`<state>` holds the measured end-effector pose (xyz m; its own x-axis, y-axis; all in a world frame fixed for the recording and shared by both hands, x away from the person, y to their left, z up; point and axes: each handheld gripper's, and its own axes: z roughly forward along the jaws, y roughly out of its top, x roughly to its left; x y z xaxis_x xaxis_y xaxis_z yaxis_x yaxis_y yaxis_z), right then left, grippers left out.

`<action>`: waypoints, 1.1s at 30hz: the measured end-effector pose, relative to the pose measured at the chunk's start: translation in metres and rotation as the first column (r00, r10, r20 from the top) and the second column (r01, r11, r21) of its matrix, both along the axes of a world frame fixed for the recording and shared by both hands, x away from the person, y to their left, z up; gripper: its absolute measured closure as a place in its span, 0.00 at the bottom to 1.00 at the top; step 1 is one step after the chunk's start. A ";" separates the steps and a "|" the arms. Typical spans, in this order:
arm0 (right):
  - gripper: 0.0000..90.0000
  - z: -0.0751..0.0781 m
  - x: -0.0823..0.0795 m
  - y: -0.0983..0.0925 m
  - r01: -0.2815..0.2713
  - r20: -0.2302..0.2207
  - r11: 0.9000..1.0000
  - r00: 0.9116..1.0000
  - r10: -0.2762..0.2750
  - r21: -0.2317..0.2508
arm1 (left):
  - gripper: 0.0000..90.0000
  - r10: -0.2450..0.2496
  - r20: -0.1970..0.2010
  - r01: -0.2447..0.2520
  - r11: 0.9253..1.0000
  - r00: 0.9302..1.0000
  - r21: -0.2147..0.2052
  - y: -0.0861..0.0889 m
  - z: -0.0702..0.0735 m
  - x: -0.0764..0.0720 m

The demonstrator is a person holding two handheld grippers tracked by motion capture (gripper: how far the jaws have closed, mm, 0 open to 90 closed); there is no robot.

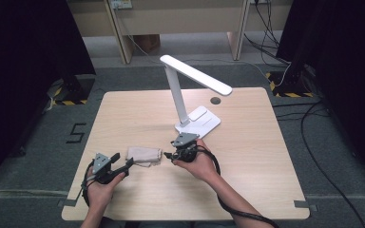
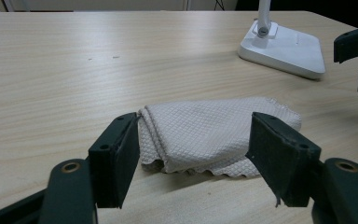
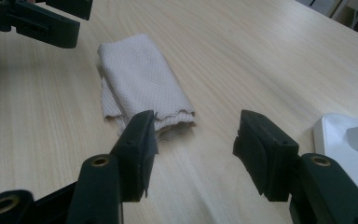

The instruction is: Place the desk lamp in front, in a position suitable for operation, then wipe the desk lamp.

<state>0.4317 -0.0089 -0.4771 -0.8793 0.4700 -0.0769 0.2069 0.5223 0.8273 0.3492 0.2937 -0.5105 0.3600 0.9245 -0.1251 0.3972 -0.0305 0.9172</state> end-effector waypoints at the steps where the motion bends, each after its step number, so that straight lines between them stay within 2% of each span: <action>1: 0.52 0.000 0.000 0.000 0.000 0.000 1.000 1.000 0.000 0.000 | 0.37 0.000 0.000 0.000 1.000 1.000 0.000 0.000 0.000 0.000; 5: 0.52 0.003 0.006 -0.011 0.032 0.004 0.999 0.999 -0.032 0.015 | 0.37 0.007 0.022 -0.007 1.000 1.000 0.006 -0.001 0.003 0.002; 7: 0.53 0.010 0.017 -0.026 0.093 0.022 0.995 0.995 -0.093 0.031 | 0.37 0.003 0.022 -0.003 1.000 1.000 0.008 -0.003 0.004 0.003; 9: 0.53 0.016 0.027 -0.037 0.145 0.042 0.989 0.988 -0.146 0.031 | 0.37 -0.010 0.017 0.010 1.000 1.000 0.012 -0.005 0.003 0.003; 12: 0.51 0.020 0.044 -0.053 0.212 0.040 0.977 0.976 -0.213 0.026 | 0.38 -0.017 0.023 0.017 1.000 1.000 0.015 -0.005 0.004 0.001; 14: 0.51 0.021 0.057 -0.068 0.267 0.033 0.963 0.963 -0.268 0.035 | 0.38 -0.018 0.022 0.018 1.000 1.000 0.015 -0.005 0.005 0.001; 16: 0.52 0.020 0.070 -0.084 0.340 0.022 0.940 0.940 -0.340 0.030 | 0.38 -0.016 0.029 0.016 1.000 0.999 0.006 -0.006 0.008 0.001; 17: 0.52 0.020 0.070 -0.084 0.340 0.022 0.940 0.940 -0.340 0.030 | 0.38 -0.024 0.031 0.024 1.000 0.999 0.003 -0.009 0.010 0.002; 18: 0.52 0.015 0.083 -0.099 0.394 0.000 0.919 0.919 -0.394 0.005 | 0.38 -0.052 0.044 0.052 0.999 0.998 -0.006 -0.017 0.017 0.005; 19: 0.52 0.013 0.088 -0.105 0.416 -0.013 0.909 0.909 -0.416 -0.011 | 0.38 -0.066 0.048 0.066 0.998 0.997 -0.012 -0.022 0.021 0.008; 21: 0.53 0.007 0.098 -0.115 0.441 -0.021 0.896 0.897 -0.442 -0.040 | 0.38 -0.081 0.054 0.082 0.996 0.995 -0.020 -0.027 0.024 0.012; 22: 0.53 0.006 0.100 -0.118 0.448 -0.031 0.893 0.893 -0.449 -0.042 | 0.38 -0.107 0.058 0.109 0.994 0.993 -0.019 -0.039 0.032 0.023; 23: 0.52 0.003 0.104 -0.122 0.459 -0.051 0.888 0.886 -0.460 -0.039 | 0.38 -0.107 0.058 0.109 0.994 0.993 -0.019 -0.039 0.032 0.023; 24: 0.52 0.002 0.105 -0.124 0.465 -0.053 0.884 0.883 -0.467 -0.046 | 0.38 -0.120 0.063 0.122 0.992 0.991 -0.019 -0.046 0.036 0.030; 28: 0.50 -0.003 0.111 -0.129 0.467 -0.071 0.882 0.880 -0.470 -0.053 | 0.38 -0.187 0.063 0.188 0.982 0.980 -0.018 -0.074 0.056 0.061; 29: 0.50 -0.005 0.112 -0.131 0.472 -0.079 0.880 0.876 -0.476 -0.057 | 0.38 -0.211 0.060 0.213 0.977 0.976 -0.022 -0.082 0.062 0.073; 30: 0.49 -0.008 0.115 -0.134 0.483 -0.088 0.873 0.869 -0.487 -0.061 | 0.38 -0.218 0.059 0.220 0.975 0.974 -0.029 -0.087 0.065 0.080; 31: 0.49 -0.010 0.116 -0.135 0.486 -0.093 0.872 0.867 -0.490 -0.061 | 0.37 -0.239 0.046 0.241 0.970 0.970 -0.038 -0.100 0.073 0.101; 32: 0.49 -0.010 0.116 -0.135 0.486 -0.093 0.872 0.867 -0.490 -0.061 | 0.37 -0.239 0.046 0.241 0.970 0.970 -0.038 -0.100 0.073 0.101; 33: 0.49 -0.011 0.115 -0.135 0.489 -0.099 0.870 0.865 -0.492 -0.058 | 0.37 -0.245 0.038 0.247 0.967 0.969 -0.060 -0.106 0.075 0.111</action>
